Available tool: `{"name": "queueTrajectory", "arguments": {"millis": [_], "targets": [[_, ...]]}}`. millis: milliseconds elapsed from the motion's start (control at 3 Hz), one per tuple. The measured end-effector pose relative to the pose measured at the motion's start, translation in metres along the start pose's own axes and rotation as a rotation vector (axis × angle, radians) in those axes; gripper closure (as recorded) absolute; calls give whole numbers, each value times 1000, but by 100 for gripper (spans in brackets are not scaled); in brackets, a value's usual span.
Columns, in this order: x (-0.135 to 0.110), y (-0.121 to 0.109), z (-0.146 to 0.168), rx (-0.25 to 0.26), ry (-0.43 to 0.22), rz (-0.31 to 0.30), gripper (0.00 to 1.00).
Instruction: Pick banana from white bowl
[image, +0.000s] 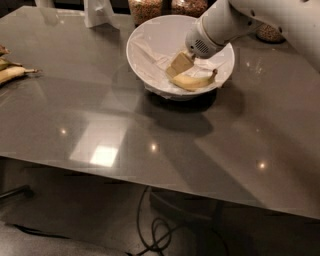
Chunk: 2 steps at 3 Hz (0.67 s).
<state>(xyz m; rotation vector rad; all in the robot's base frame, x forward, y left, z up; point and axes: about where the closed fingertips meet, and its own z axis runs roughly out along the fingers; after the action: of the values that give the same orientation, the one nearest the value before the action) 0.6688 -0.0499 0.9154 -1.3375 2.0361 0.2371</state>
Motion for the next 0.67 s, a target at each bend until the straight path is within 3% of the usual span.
{"name": "queueTrajectory", "arguments": {"millis": [667], "targets": [[27, -6, 16, 15, 131, 7, 43]]}}
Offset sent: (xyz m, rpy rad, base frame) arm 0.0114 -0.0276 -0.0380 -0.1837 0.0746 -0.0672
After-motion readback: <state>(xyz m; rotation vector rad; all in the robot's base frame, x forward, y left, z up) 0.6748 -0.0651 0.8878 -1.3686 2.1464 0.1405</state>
